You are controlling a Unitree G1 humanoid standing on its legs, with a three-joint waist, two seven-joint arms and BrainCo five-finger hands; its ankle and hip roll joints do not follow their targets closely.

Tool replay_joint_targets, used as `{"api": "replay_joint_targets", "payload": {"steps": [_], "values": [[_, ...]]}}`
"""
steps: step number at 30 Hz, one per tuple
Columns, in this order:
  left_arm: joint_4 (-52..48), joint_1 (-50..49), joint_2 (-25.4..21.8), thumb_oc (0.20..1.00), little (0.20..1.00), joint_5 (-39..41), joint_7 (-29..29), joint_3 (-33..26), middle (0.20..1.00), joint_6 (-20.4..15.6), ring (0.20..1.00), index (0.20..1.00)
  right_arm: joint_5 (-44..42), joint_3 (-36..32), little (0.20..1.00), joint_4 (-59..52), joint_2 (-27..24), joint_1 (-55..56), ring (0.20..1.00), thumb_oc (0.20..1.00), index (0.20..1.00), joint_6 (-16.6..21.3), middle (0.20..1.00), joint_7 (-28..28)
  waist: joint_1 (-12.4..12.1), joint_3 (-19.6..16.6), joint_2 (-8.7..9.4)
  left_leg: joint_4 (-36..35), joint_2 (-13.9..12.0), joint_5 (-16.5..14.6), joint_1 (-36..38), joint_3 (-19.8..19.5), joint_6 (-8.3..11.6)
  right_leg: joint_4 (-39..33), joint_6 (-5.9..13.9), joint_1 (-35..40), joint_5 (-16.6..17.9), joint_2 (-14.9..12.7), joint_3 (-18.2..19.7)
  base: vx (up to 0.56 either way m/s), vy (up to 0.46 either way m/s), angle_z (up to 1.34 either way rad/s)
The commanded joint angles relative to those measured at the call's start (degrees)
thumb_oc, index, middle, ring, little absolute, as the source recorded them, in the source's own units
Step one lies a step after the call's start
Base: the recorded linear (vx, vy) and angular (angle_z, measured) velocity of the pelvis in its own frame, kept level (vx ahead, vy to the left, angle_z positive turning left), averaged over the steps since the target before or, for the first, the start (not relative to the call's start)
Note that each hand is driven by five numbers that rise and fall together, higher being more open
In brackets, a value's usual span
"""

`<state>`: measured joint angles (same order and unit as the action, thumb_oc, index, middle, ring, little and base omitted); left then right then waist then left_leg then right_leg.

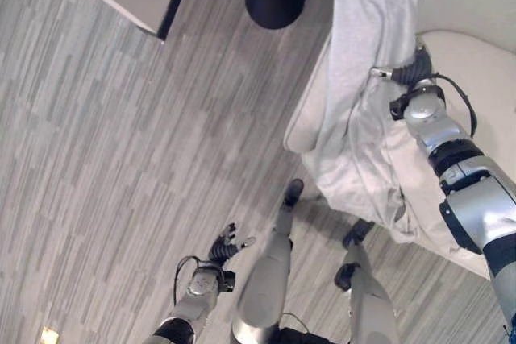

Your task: Hang the clothes on the sofa on the clothes rack.

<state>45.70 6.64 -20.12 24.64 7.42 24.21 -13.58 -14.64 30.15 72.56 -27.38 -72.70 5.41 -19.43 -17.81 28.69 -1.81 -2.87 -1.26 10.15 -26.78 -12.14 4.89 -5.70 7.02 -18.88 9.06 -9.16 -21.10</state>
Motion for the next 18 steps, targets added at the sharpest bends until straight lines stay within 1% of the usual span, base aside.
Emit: {"api": "replay_joint_targets", "payload": {"steps": [1, 4, 5, 7, 9, 11, 12, 15, 16, 17, 18], "values": [[-1.7, 0.3, -2.1, 1.000, 1.000, 2.2, -0.7, 2.8, 1.000, -0.5, 1.000, 1.000, -3.1, 2.8, 1.000, 0.0, -5.0, -3.2, 1.000, 1.000, 1.000, 1.3, 1.000, 0.5, -1.1, -0.8, -0.05, -2.0, 1.8, -0.8, -0.6, 0.3, -0.12, 0.7, 5.09, 0.2, -0.4, -4.1, 4.3, -0.01, 0.009, 0.24], [-3.3, 0.1, -2.5, 1.000, 1.000, 2.4, -0.8, 3.0, 1.000, -0.5, 1.000, 1.000, -4.1, 2.6, 1.000, 1.1, -6.5, -4.0, 1.000, 1.000, 1.000, 1.4, 1.000, 0.6, -1.8, -0.7, -0.79, -2.1, 2.2, -0.6, -1.3, -0.2, -0.14, 0.7, 5.20, -0.2, -0.4, -4.3, 3.9, -0.01, 0.013, 0.14], [-3.7, 0.2, -2.4, 1.000, 1.000, 2.4, -0.8, 3.1, 1.000, -0.5, 1.000, 1.000, -4.1, 2.8, 0.200, 1.1, -7.0, -4.3, 0.200, 0.200, 0.200, 1.4, 0.200, 0.3, -2.0, -0.7, -1.02, -2.1, 2.3, -0.5, -1.6, -0.3, -0.15, 0.7, 5.24, -0.3, -0.3, -4.3, 3.8, 0.00, 0.014, 0.07], [-4.2, 0.2, -2.4, 1.000, 1.000, 2.4, -0.7, 3.1, 1.000, -0.5, 1.000, 1.000, -3.7, 2.9, 0.200, 0.9, -8.1, -4.6, 0.200, 0.200, 0.200, 1.6, 0.200, -0.3, -2.2, -0.8, -1.40, -2.1, 2.5, -0.5, -1.9, -0.4, -0.16, 0.7, 5.33, -0.5, -0.3, -4.4, 3.4, 0.00, 0.006, 0.02], [-4.5, 0.0, -2.1, 1.000, 1.000, 2.1, -0.3, 3.2, 1.000, -0.5, 1.000, 1.000, -3.5, 2.7, 0.200, -0.7, -8.6, -4.0, 0.200, 0.200, 0.200, 2.1, 0.200, -1.5, -2.0, -0.8, -1.59, -2.1, 2.7, -0.5, -1.9, -0.5, -0.23, 0.7, 5.33, -0.3, -0.5, -4.4, 3.4, 0.00, 0.033, 0.10], [-4.1, -0.1, -1.8, 1.000, 1.000, 2.1, 0.1, 2.9, 1.000, -0.5, 1.000, 1.000, -2.8, 2.6, 0.200, -2.2, -8.5, -3.0, 0.200, 0.200, 0.200, 2.4, 0.200, -2.2, -1.7, -0.9, -1.32, -2.1, 2.7, -0.6, -1.7, -0.4, -0.27, 0.7, 5.29, -0.2, -0.5, -4.4, 3.6, 0.00, 0.025, 0.09], [-3.9, 0.0, -1.5, 1.000, 1.000, 1.8, 0.8, 2.6, 1.000, -0.7, 1.000, 1.000, -0.9, 2.1, 0.200, -5.5, -8.0, -0.9, 0.200, 0.200, 0.200, 2.8, 0.200, -4.2, -1.1, -1.1, -0.86, -2.1, 2.6, -0.8, -1.1, -0.2, -0.29, 0.7, 5.23, 0.1, -0.5, -4.3, 3.8, 0.00, 0.017, 0.03], [-4.3, -0.1, -1.3, 1.000, 1.000, 1.5, 2.1, 1.6, 1.000, -1.0, 1.000, 1.000, 3.8, 1.0, 0.200, -11.5, -8.4, 2.1, 0.200, 0.200, 0.200, 2.6, 0.200, -7.7, 0.0, -1.3, -0.29, -2.1, 2.3, -1.1, -0.4, 0.2, -0.22, 0.7, 5.25, 0.4, -0.4, -4.3, 4.1, 0.00, 0.000, 0.00], [-4.4, 0.1, -1.1, 1.000, 1.000, 1.2, 2.6, 1.3, 1.000, -1.3, 1.000, 1.000, 6.4, 0.9, 0.200, -13.6, -8.7, 3.1, 0.200, 0.200, 0.200, 2.0, 0.200, -9.0, 0.7, -1.4, -0.01, -2.1, 2.3, -1.1, -0.4, 0.4, -0.26, 0.7, 5.30, 0.3, -0.2, -4.4, 4.2, -0.03, 0.012, -0.05], [-4.8, 0.3, -0.7, 1.000, 1.000, 0.9, 3.3, 0.8, 1.000, -1.7, 1.000, 1.000, 11.0, -0.3, 0.200, -18.2, -9.1, 5.2, 0.200, 0.200, 0.200, 1.2, 0.200, -11.7, 1.6, -1.5, 0.34, -2.1, 2.1, -1.2, -0.1, 0.7, -0.27, 0.7, 5.33, 0.3, -0.2, -4.3, 4.4, -0.03, 0.015, -0.06], [-5.0, 0.3, -0.6, 1.000, 1.000, 0.8, 3.7, 0.3, 1.000, -1.8, 1.000, 1.000, 13.3, -1.4, 0.200, -20.4, -9.3, 6.7, 0.200, 0.200, 0.200, 0.4, 0.200, -12.9, 1.9, -1.6, 0.61, -2.1, 2.0, -1.3, 0.1, 1.0, -0.27, 0.7, 5.34, 0.4, -0.2, -4.3, 4.6, -0.04, -0.006, -0.06]]}}
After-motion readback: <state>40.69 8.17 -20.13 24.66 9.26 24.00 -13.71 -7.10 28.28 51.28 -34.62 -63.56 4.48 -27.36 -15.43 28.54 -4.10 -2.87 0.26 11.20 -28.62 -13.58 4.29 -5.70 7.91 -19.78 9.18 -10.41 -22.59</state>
